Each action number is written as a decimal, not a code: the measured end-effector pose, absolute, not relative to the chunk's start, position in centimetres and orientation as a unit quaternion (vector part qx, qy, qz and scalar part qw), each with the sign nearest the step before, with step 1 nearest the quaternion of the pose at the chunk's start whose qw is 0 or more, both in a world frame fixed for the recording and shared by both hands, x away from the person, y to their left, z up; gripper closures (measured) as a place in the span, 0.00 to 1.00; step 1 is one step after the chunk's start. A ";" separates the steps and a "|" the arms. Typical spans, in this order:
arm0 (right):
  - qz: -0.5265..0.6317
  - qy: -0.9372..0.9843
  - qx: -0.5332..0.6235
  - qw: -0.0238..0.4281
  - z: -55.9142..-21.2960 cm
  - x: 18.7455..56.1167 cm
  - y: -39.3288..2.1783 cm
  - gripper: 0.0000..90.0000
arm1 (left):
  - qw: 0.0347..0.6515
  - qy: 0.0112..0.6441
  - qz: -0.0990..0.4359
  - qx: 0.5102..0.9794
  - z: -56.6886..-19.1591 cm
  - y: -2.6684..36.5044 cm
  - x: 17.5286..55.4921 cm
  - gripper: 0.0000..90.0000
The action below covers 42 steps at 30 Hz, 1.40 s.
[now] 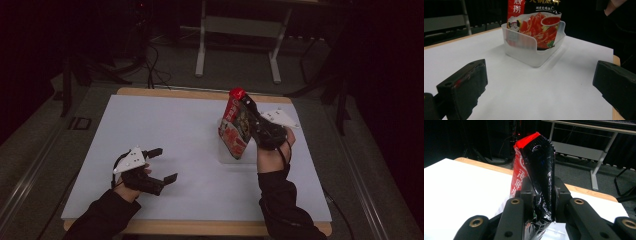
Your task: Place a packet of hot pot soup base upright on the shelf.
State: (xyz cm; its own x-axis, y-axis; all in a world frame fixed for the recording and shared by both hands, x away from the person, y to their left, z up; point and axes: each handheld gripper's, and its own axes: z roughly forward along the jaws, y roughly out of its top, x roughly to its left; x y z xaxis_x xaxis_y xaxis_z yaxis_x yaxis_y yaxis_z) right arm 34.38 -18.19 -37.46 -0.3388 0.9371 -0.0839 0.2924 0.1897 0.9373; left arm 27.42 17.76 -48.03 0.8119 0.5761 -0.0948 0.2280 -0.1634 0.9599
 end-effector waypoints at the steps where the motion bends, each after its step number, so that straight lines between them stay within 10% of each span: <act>1: 0.451 0.683 0.450 0.357 -37.5 34.4 -18.1 0.83 | 0.588 0.269 0.148 0.748 -48.0 17.8 27.4 0.00; 22: 0.442 0.709 0.452 0.313 -39.9 35.0 -17.8 0.74 | 0.589 0.268 0.143 0.749 -48.2 17.9 27.5 0.00; 42: 0.520 0.719 0.382 0.261 -34.9 33.2 -18.4 0.14 | 0.582 0.261 0.134 0.759 -48.8 17.6 27.3 0.00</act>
State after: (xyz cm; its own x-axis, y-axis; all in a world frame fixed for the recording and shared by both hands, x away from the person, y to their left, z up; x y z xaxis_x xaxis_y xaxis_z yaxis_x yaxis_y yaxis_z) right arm 33.25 -18.36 -34.91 -0.5728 0.8194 0.0224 0.2777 0.1683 0.9458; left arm 27.31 17.55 -48.76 0.8282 0.5515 -0.0994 0.2393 -0.1877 0.9526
